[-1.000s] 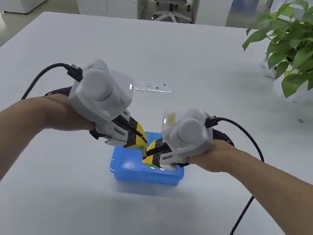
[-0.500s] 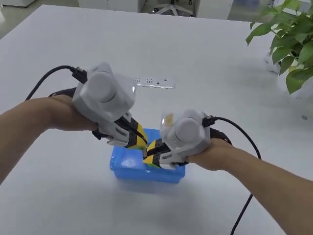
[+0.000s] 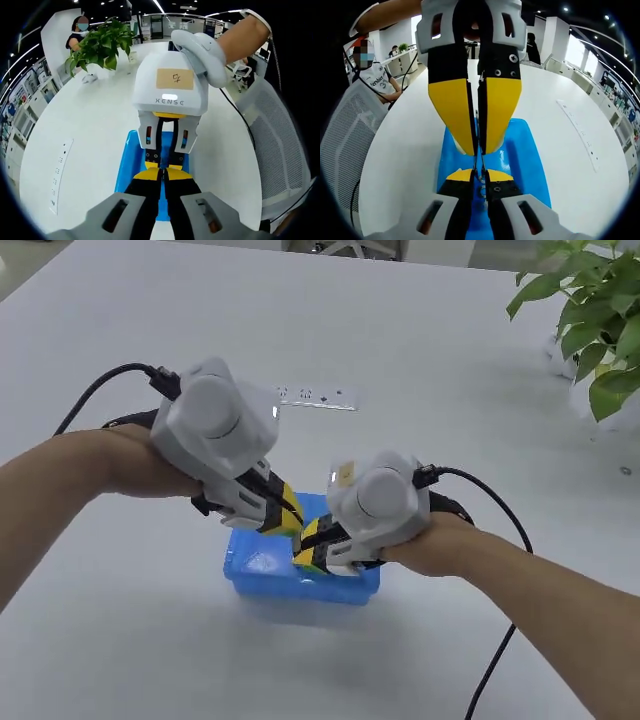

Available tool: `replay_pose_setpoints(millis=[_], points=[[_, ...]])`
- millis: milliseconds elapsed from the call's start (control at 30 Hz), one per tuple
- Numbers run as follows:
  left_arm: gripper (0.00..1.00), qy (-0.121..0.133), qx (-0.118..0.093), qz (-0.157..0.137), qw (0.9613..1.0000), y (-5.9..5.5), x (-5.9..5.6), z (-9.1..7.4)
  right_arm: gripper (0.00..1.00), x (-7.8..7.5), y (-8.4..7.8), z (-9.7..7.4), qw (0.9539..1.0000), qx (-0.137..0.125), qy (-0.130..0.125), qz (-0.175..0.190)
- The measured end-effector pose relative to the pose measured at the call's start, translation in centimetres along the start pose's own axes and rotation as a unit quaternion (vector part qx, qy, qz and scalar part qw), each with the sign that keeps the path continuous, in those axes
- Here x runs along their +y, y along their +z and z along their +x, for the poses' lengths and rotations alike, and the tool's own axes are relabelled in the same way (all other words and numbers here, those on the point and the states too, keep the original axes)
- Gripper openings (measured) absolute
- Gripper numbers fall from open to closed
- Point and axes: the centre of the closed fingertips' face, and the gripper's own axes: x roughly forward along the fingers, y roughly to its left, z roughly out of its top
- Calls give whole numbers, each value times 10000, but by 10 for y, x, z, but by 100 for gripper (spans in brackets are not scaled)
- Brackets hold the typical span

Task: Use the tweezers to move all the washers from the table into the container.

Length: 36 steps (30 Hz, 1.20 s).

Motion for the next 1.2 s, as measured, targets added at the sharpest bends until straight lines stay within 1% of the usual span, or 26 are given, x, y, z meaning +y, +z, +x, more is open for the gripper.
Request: replay_pose_setpoints(millis=[200, 733, 1033, 1200], points=[[6, -12, 50, 33, 10000, -1, -2, -1, 10, 3, 0, -1, 10000, 23, 22, -6], [6, -7, 84, 72, 9999, -2, -4, -3, 11, 4, 2, -1, 10000, 34, 30, -63], [6, 41, 94, 31, 9999, 0, -6, -12, 11, 4, 7, -7, 9999, -23, -17, -98], [6, 47, 94, 36, 9999, 4, -8, -18, 12, 7, 14, -12, 9999, -71, -28, -140]])
